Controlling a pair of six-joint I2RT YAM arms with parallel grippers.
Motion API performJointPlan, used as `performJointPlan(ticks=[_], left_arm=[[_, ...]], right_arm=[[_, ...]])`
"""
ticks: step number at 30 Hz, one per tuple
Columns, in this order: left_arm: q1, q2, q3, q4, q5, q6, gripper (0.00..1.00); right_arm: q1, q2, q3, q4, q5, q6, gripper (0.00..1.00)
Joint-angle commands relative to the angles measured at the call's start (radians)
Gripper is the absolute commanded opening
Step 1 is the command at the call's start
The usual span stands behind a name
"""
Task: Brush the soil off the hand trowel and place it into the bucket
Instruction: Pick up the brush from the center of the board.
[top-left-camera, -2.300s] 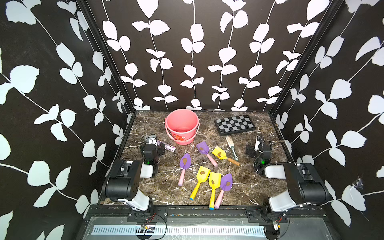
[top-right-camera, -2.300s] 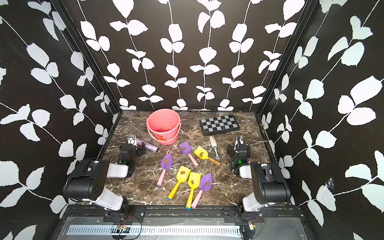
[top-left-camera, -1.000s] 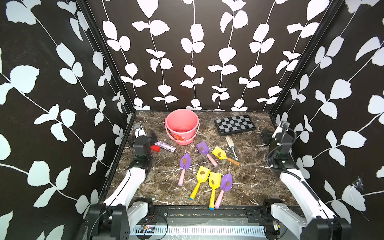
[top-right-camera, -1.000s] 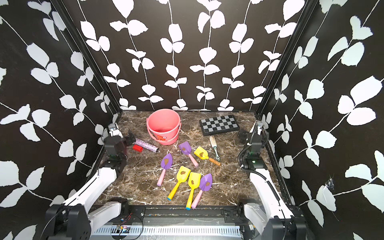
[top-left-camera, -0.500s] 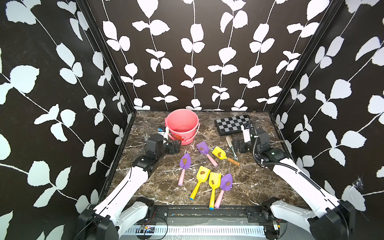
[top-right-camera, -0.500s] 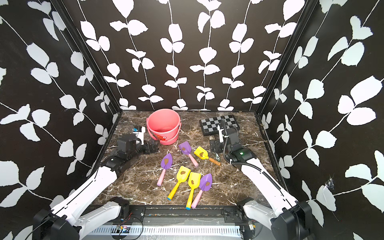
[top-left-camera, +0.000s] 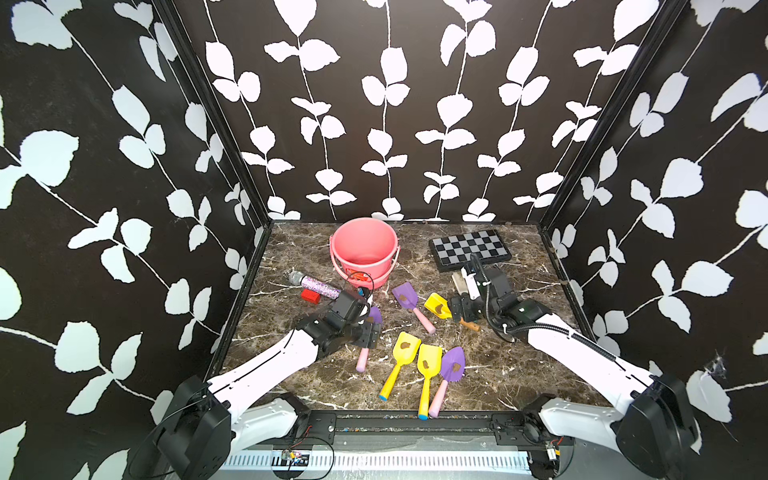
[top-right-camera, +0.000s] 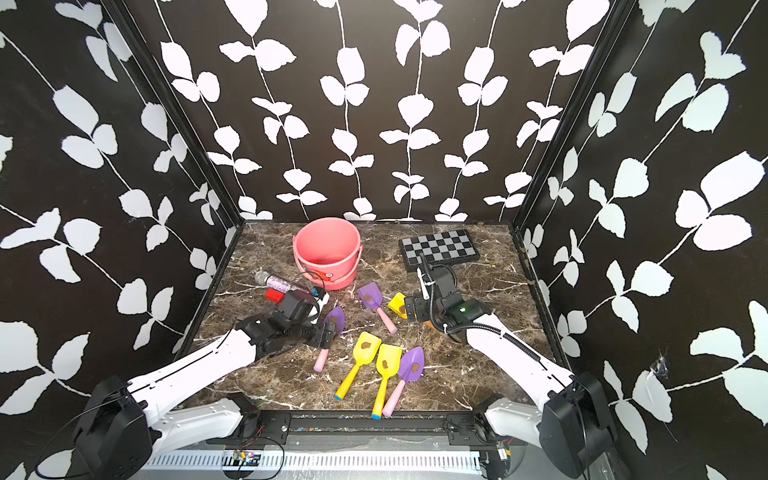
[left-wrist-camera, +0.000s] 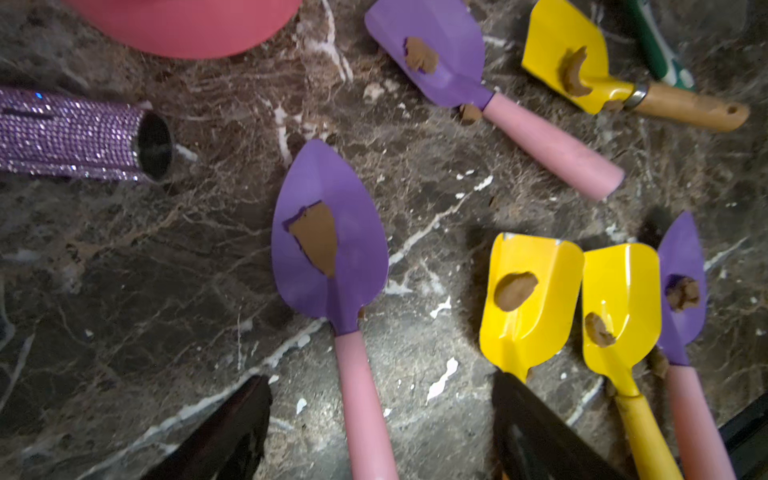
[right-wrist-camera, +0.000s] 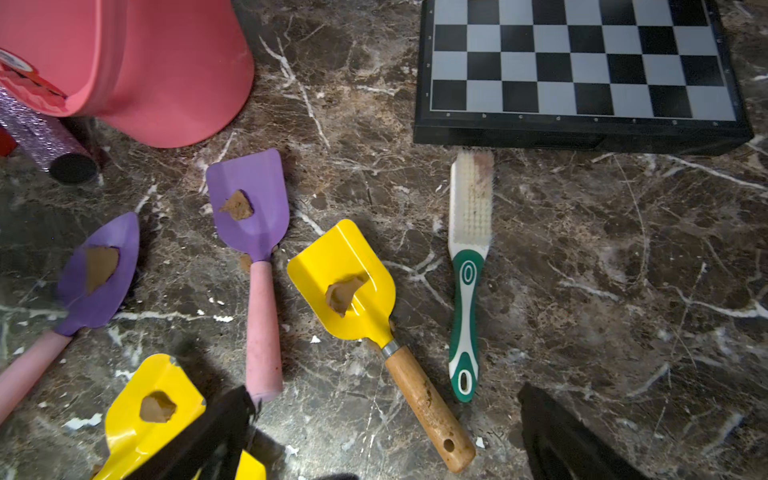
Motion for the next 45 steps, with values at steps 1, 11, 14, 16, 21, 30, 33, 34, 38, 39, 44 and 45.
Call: performJointPlan(ticks=[1,11,14,16,21,30,33,34,38,39,44,45], left_arm=[[-0.03,0.006,-0.013,-0.032,-0.036,-0.004,0.86],[-0.033,0.032,0.041,0.067,-0.012,0.016,0.86],[-0.035,0.039,0.056,0.086,0.004,0.019,0.87],[-0.034,0.045,0.066,0.095,0.011,0.022,0.87],[-0.036,0.049,0.083,0.11,0.022,0.026,0.87],[-0.036,0.077,0.095,0.186,0.041,0.014,0.87],[-0.036,0.098,0.106,0.236,0.072,-0.009,0.87],[-0.036,0.104,0.111,0.257,0.085,-0.017,0.87],[-0.036,0.124,0.132,0.336,0.122,-0.058,0.87],[-0.036,0.125,0.137,0.35,0.123,-0.066,0.87],[-0.024,0.107,0.159,0.451,0.143,-0.076,0.87],[-0.017,0.107,0.161,0.479,0.163,-0.084,0.87]], right_arm=[[-0.041,0.051,-0.015,0.055,0.074,0.009,0.99],[-0.199,0.472,0.192,0.042,0.021,-0.02,0.79],[-0.199,0.545,0.225,0.048,-0.018,-0.019,0.71],[-0.203,0.578,0.237,0.058,-0.02,-0.013,0.64],[-0.231,0.63,0.247,0.065,-0.062,-0.006,0.48],[-0.256,0.619,0.207,0.086,-0.096,-0.01,0.24],[-0.277,0.577,0.187,0.113,-0.102,-0.01,0.17],[-0.285,0.56,0.183,0.12,-0.108,-0.008,0.13],[-0.291,0.476,0.189,0.105,-0.082,-0.033,0.04],[-0.292,0.447,0.188,0.102,-0.087,-0.044,0.03],[-0.285,0.254,0.183,0.102,-0.345,-0.055,0.0],[-0.278,0.228,0.182,0.106,-0.399,-0.042,0.0]])
